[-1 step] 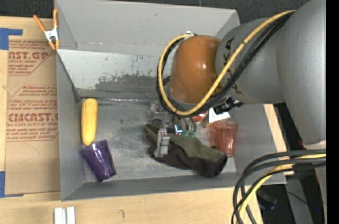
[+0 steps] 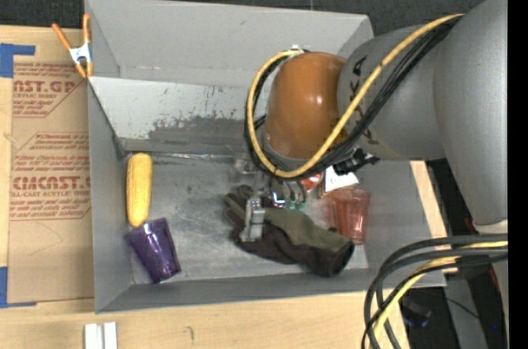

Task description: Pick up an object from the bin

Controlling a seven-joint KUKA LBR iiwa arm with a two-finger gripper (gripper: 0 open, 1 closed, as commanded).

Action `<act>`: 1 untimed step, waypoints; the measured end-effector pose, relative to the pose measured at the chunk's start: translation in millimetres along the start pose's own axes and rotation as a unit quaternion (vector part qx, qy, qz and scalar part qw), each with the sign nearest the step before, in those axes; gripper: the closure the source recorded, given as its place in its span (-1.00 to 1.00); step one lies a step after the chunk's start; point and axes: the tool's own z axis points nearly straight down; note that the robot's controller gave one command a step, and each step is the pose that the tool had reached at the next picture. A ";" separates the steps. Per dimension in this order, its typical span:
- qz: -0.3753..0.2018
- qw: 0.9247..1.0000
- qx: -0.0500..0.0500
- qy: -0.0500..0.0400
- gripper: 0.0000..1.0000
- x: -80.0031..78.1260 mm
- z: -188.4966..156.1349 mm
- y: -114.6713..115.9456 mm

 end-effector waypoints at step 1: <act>0.041 0.999 0.000 -0.001 -1.00 35.6 45.8 -34.3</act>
Offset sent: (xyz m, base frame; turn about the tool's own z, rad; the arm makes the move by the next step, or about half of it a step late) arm -0.0596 -0.0531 -0.0613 0.0399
